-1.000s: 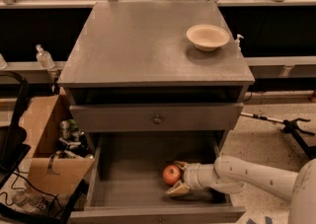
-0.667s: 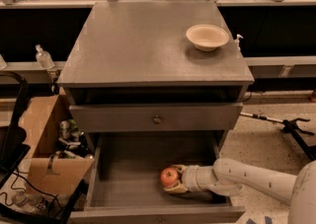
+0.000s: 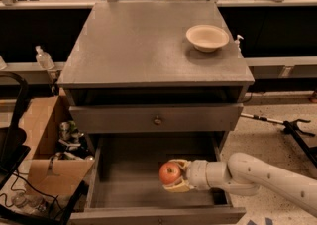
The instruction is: Pick apple from middle drawer and place on counter
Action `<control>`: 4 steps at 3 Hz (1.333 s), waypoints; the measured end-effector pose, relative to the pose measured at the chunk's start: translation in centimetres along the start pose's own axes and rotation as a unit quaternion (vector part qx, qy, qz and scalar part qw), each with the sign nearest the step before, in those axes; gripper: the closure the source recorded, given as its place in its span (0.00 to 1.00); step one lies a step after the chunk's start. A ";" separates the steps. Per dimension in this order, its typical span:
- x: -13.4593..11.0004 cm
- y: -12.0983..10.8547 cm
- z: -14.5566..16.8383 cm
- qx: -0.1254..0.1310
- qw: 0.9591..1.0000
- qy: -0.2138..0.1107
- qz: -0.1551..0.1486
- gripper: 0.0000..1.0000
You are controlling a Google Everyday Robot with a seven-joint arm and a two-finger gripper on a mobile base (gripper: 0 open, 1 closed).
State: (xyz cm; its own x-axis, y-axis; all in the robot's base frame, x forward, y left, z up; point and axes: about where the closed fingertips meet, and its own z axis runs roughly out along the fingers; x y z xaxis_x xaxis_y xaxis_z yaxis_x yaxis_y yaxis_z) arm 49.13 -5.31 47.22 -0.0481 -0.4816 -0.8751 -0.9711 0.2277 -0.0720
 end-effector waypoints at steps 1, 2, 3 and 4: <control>-10.8 1.2 -8.4 -0.028 0.999 -0.026 -0.019 1.00; -20.2 -0.6 -14.0 -0.038 0.999 -0.015 -0.036 1.00; -30.7 -4.0 -17.1 -0.019 0.997 0.014 -0.072 1.00; -41.2 -8.1 -16.6 0.029 0.994 0.042 -0.092 1.00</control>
Offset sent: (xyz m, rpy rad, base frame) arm 0.0011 -0.0383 0.4254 -0.0897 -0.1322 0.1351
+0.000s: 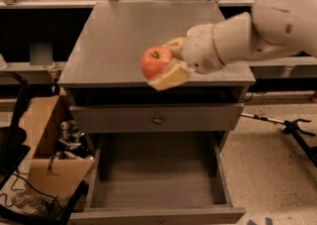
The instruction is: Pick apple from middle drawer and place on counter
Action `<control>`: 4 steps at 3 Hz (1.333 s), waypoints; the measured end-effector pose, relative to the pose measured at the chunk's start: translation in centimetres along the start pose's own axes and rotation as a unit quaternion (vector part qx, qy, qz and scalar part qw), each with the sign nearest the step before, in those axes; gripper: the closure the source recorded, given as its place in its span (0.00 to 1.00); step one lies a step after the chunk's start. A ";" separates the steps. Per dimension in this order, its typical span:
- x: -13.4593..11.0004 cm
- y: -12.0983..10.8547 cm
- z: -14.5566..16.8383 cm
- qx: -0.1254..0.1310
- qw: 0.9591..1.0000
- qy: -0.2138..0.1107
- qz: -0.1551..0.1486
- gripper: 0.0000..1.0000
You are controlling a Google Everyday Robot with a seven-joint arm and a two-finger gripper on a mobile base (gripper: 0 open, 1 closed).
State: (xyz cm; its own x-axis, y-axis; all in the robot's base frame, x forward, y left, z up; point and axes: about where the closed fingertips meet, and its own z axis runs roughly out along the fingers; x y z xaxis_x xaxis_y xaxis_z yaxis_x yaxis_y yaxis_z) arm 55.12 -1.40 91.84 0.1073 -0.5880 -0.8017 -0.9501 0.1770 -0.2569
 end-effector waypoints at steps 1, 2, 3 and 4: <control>-4.2 -4.5 1.8 0.058 0.998 0.010 0.014 1.00; -4.9 -4.4 2.7 0.055 0.998 0.009 0.038 1.00; -4.9 -4.4 2.6 0.055 0.998 0.009 0.033 1.00; -4.9 -6.7 2.8 0.055 0.998 -0.002 0.045 1.00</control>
Offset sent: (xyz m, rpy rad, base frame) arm 0.0394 0.0284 0.0323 -0.0002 -0.0410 -0.1010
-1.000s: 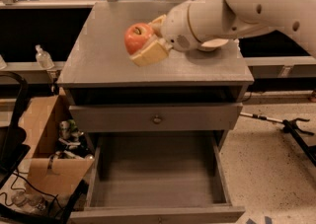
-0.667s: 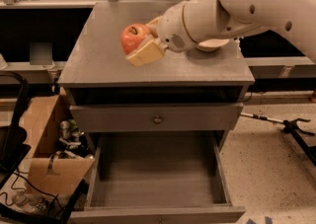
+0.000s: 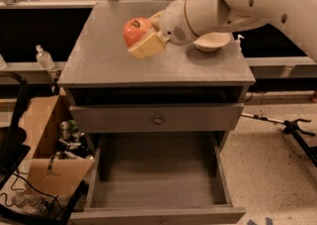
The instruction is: Pick apple from middle drawer and place on counter
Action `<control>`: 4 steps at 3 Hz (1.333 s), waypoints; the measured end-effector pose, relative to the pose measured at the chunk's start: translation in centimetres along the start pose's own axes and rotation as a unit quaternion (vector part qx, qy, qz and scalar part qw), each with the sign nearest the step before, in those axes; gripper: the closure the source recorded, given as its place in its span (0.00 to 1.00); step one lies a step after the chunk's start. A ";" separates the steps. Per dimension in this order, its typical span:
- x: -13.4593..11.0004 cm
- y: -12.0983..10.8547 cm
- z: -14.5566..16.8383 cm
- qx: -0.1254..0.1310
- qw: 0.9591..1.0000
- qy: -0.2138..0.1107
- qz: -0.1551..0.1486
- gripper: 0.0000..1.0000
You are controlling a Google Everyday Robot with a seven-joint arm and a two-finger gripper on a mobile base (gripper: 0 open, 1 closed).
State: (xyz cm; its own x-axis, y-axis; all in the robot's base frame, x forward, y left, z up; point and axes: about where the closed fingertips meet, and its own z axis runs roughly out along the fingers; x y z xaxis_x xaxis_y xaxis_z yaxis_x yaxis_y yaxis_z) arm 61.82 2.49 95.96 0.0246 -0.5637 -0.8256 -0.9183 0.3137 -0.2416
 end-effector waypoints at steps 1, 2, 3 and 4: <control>1.7 -4.7 2.1 -0.002 0.999 0.011 0.044 1.00; 6.1 -11.1 5.0 0.012 0.990 0.038 0.135 1.00; 7.7 -16.7 6.7 0.050 0.983 0.037 0.173 1.00; 7.9 -19.9 8.4 0.080 0.981 0.040 0.175 1.00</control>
Offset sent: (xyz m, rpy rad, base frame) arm 0.2454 -0.0788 -0.0204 0.1306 0.2594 -0.3844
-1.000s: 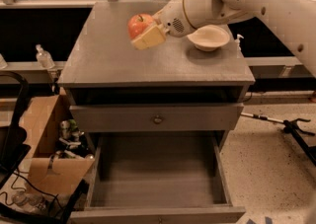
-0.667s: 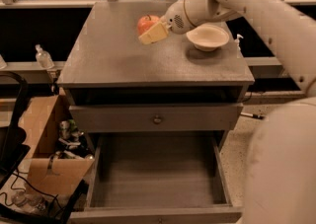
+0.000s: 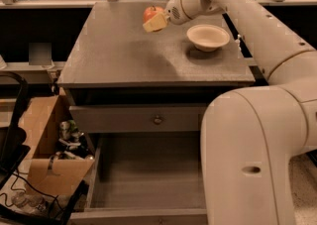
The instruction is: Pick apple from middle drawer and place on counter
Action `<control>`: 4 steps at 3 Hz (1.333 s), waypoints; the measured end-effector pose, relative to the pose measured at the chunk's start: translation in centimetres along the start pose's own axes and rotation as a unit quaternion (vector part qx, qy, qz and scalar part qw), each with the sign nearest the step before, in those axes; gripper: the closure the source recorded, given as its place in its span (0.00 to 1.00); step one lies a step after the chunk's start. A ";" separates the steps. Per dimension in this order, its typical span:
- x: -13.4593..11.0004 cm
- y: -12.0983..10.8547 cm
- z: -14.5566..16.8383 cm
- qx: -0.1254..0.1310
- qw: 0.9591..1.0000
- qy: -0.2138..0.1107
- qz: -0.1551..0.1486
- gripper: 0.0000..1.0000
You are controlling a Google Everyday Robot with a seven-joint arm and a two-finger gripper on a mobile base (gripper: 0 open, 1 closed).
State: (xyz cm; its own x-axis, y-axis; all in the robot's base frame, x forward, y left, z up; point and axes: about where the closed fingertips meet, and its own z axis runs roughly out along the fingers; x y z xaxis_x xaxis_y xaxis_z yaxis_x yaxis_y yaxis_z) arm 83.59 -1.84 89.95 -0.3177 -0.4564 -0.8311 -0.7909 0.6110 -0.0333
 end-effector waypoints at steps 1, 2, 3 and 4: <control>-1.2 -0.9 2.4 0.027 0.999 0.035 -0.019 1.00; -1.5 -1.3 2.7 0.035 0.998 0.038 -0.020 1.00; -1.2 -1.3 3.2 0.032 0.999 0.034 -0.011 1.00; -0.9 -2.2 4.8 0.042 0.999 0.028 0.017 1.00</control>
Offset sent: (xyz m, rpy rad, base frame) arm 0.0232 0.0155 -0.0031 -0.0927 -0.0059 -0.0271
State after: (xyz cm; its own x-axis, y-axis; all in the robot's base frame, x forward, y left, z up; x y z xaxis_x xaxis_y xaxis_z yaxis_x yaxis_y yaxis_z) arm 88.10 0.32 88.13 -0.3741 -0.4682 -0.8005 -0.7333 0.6778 -0.0538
